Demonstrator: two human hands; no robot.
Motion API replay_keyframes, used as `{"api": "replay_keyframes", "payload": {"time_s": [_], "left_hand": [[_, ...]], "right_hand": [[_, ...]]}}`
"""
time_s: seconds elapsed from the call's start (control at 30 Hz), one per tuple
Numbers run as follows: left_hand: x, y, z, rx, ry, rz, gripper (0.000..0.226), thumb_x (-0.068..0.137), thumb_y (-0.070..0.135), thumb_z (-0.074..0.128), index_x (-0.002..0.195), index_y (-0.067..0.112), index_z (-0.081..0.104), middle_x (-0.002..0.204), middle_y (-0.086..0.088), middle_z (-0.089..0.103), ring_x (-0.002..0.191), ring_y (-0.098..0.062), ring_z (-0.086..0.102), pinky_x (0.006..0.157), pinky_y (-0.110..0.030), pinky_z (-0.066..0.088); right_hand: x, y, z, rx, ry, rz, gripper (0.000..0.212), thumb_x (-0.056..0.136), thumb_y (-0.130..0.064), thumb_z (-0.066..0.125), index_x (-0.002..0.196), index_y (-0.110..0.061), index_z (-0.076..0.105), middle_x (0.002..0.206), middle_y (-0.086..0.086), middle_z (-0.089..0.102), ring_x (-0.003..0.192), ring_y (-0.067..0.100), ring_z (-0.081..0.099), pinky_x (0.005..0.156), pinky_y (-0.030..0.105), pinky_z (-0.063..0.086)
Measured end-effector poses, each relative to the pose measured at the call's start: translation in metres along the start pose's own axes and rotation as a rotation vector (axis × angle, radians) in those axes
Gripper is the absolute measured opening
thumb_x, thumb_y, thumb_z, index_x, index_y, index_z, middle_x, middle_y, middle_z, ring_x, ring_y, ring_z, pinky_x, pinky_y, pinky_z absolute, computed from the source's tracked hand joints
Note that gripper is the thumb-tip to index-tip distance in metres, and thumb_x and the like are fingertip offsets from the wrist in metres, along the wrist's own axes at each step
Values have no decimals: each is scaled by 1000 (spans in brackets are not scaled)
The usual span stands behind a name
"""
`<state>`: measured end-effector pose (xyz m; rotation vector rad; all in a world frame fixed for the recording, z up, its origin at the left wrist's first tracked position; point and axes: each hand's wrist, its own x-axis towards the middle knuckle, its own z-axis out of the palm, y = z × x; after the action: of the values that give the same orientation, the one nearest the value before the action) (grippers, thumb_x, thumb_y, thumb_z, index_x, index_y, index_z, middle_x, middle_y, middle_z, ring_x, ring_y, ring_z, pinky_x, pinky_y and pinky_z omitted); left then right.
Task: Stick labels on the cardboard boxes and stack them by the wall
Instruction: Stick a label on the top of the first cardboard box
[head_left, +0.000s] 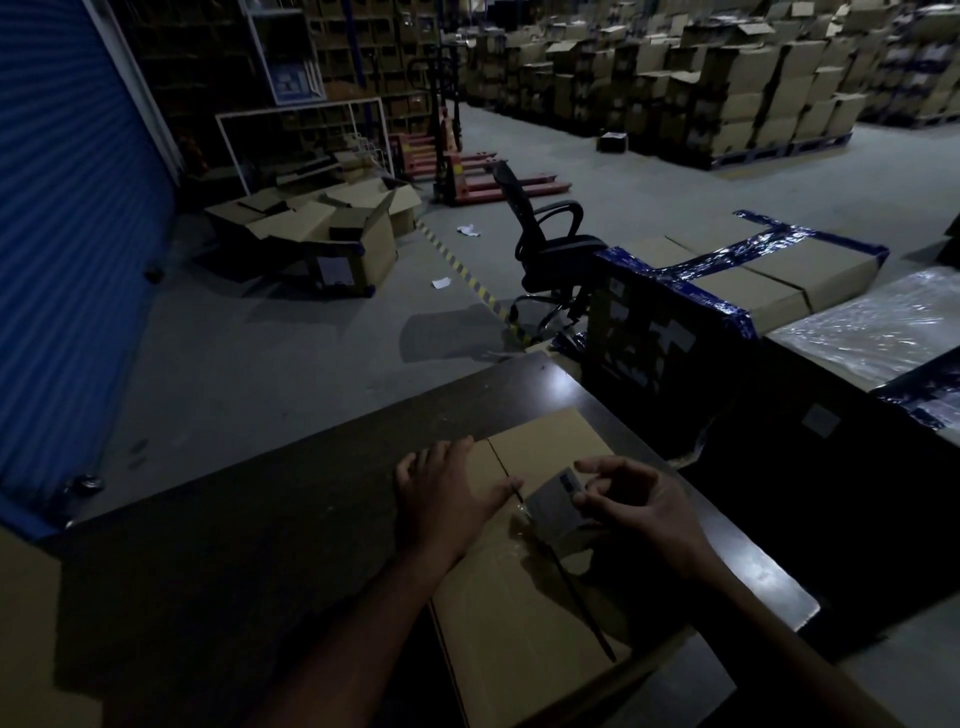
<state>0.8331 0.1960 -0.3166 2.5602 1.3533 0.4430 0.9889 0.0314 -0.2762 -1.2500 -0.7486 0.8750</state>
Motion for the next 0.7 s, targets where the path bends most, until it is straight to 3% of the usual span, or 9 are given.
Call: {"api": "replay_keyframes", "payload": {"time_s": [0.17,0.7], "left_hand": [[-1,0,-1,-1,-10,-11,101,65,94,24,142,32,44,137,8,51,131,-12,41,114,-37,19],[0,1,-1,9,-3,-3,100,66,94,26,143,32,43,139,6,51,131,-13,41,115,-38,20]], "right_hand": [[-6,-2,6,-63,-8,-63,37,67,-3,74,103,2,65,68,8,66,65,17,63,59,22,53],[-17,-2,7,-139,24,-98,36,69,-8,76,102,-3,65,71,9,67,69,21,65,64,25,54]]}}
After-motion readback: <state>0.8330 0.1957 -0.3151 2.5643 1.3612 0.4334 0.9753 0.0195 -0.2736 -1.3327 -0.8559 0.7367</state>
